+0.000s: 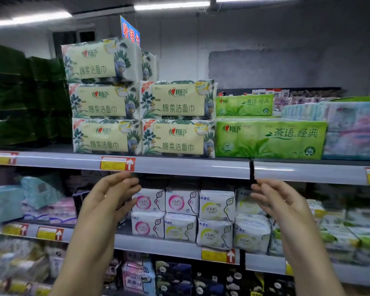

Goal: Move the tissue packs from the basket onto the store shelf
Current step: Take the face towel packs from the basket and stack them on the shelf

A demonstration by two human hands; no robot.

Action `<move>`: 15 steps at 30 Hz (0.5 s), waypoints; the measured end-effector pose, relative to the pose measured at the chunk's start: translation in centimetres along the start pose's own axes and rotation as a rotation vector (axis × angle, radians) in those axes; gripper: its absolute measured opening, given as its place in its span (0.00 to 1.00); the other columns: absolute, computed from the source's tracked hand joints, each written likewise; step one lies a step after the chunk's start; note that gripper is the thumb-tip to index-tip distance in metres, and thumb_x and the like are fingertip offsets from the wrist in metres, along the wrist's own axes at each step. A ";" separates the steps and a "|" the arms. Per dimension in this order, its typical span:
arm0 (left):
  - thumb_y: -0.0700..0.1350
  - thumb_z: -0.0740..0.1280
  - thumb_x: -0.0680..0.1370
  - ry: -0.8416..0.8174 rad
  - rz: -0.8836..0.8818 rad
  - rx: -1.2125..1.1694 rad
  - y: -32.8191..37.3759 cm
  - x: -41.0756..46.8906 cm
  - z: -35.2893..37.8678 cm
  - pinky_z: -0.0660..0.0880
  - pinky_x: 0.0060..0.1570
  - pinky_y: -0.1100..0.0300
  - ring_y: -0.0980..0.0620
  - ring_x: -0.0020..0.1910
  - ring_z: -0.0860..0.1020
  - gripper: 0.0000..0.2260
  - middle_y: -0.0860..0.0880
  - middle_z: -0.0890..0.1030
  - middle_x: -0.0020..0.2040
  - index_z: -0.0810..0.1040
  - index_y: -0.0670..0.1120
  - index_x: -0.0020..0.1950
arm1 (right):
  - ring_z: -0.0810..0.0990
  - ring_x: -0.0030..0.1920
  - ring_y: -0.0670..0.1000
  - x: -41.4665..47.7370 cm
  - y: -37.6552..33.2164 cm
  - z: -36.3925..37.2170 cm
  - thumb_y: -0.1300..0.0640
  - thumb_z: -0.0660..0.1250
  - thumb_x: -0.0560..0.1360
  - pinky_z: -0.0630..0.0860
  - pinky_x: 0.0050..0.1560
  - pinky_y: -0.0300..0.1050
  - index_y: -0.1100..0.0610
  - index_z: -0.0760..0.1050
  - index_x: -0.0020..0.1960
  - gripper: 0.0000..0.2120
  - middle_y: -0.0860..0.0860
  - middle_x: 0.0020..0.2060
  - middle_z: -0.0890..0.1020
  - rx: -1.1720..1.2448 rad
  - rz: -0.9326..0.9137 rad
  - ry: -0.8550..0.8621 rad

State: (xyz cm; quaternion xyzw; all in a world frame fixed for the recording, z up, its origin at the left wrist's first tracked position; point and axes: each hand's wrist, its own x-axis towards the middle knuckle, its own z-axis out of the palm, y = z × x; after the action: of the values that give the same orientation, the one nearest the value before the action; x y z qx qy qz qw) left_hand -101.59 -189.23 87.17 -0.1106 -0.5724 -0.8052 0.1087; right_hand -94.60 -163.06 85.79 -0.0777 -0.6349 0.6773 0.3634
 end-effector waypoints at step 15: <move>0.39 0.63 0.79 0.182 -0.104 0.167 -2.2 -4.0 -3.6 0.73 0.52 0.55 0.50 0.51 0.81 0.07 0.47 0.84 0.47 0.81 0.46 0.48 | 0.83 0.48 0.49 -1.9 4.3 -0.2 0.57 0.63 0.77 0.76 0.53 0.45 0.51 0.79 0.47 0.06 0.50 0.46 0.84 -0.035 0.120 -0.055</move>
State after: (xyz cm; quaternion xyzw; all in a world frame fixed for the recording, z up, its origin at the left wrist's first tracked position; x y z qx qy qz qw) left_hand -98.67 -191.70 82.87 0.0018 -0.6301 -0.7660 0.1272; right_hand -94.81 -163.74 81.18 -0.1031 -0.6506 0.6886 0.3032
